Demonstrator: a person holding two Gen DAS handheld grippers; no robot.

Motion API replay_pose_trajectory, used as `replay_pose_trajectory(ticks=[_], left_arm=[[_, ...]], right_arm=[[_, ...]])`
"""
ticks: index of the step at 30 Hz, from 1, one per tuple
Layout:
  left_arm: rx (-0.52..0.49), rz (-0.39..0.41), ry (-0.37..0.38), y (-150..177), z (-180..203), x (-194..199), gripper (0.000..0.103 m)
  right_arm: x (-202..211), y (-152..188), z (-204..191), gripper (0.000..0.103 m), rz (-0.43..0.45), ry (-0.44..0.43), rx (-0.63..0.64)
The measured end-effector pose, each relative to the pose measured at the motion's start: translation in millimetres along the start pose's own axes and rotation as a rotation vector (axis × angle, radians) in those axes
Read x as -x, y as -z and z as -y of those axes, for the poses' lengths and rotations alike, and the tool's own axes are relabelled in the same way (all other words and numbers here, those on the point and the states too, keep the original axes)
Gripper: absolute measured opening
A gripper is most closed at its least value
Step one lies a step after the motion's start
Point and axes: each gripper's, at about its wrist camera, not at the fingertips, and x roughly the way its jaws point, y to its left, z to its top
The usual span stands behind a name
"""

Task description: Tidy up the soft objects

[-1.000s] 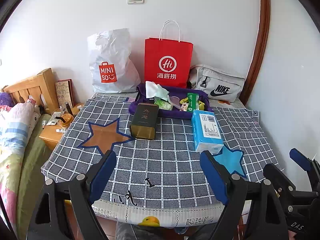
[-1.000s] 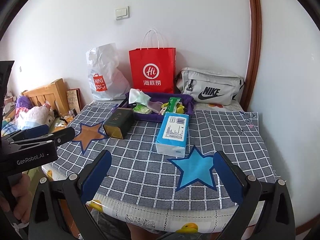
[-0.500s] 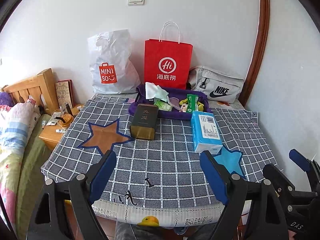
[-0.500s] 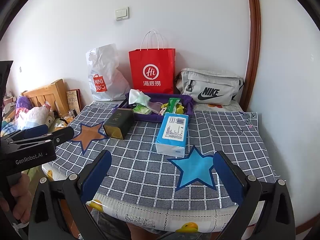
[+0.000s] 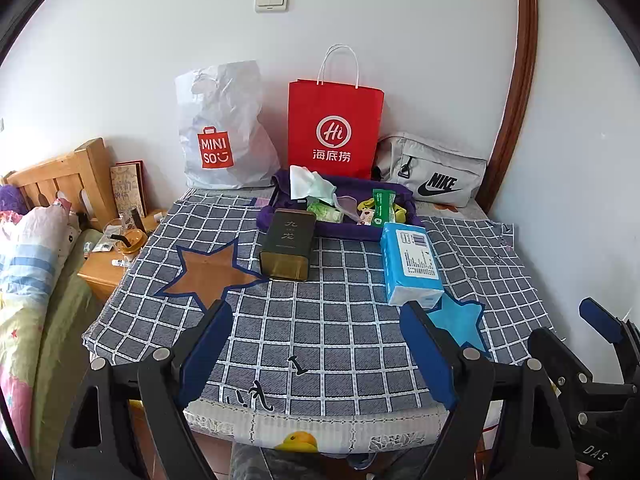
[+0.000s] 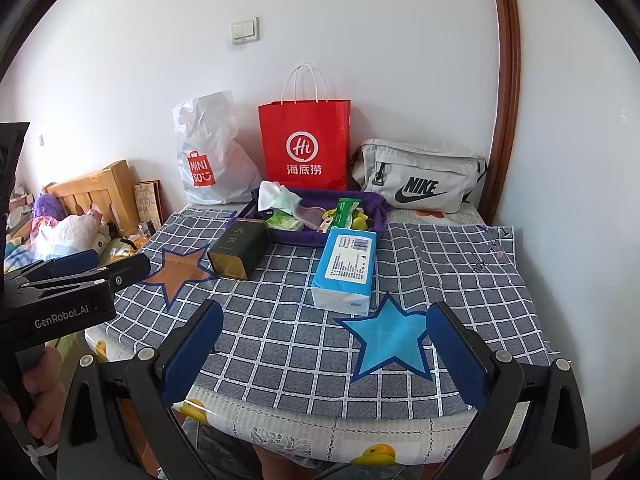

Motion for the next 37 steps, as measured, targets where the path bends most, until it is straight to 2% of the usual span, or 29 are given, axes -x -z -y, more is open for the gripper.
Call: replay_pose_trajectory(ticks=[31, 37], left_arm=[[0.000, 0.002, -0.004, -1.9, -0.4, 0.7, 0.085], [0.001, -0.012, -0.003, -8.9, -0.1, -13.6, 0.088]], right_arm=[[7.0, -3.9, 0.3, 0.101, 0.018, -0.005, 0.010], [-4.4, -3.8, 0.1, 0.102, 0.003, -0.016, 0.014]])
